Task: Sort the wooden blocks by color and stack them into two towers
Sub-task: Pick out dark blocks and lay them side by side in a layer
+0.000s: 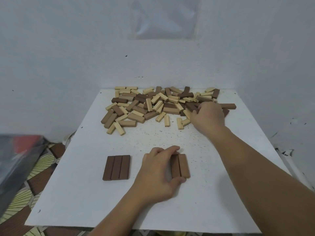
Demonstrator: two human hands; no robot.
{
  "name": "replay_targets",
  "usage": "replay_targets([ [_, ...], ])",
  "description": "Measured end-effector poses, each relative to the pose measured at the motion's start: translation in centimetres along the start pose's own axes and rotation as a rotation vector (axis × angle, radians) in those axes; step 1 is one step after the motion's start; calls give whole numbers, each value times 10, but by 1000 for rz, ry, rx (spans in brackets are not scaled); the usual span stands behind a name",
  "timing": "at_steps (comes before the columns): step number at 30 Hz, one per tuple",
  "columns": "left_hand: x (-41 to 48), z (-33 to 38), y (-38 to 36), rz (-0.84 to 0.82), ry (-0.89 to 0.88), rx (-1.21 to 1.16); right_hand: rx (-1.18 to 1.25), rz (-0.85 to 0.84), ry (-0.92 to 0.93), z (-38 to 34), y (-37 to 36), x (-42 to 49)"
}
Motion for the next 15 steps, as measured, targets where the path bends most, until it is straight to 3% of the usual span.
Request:
replay_targets([
  [6,0,-3,1,-7,31,5,132,98,-67,14,45,-73],
  [15,-1,4,6,1,31,13,222,-124,-167,24,61,-169],
])
Point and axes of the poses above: each hand's wrist, its own x-axis towards the middle knuckle, its own y-axis out of the back of the hand, z = x × y, the point moved 8 cm from there along x, towards the middle knuckle, and after that the axes turned 14 degrees about z, right-handed, at the moved point
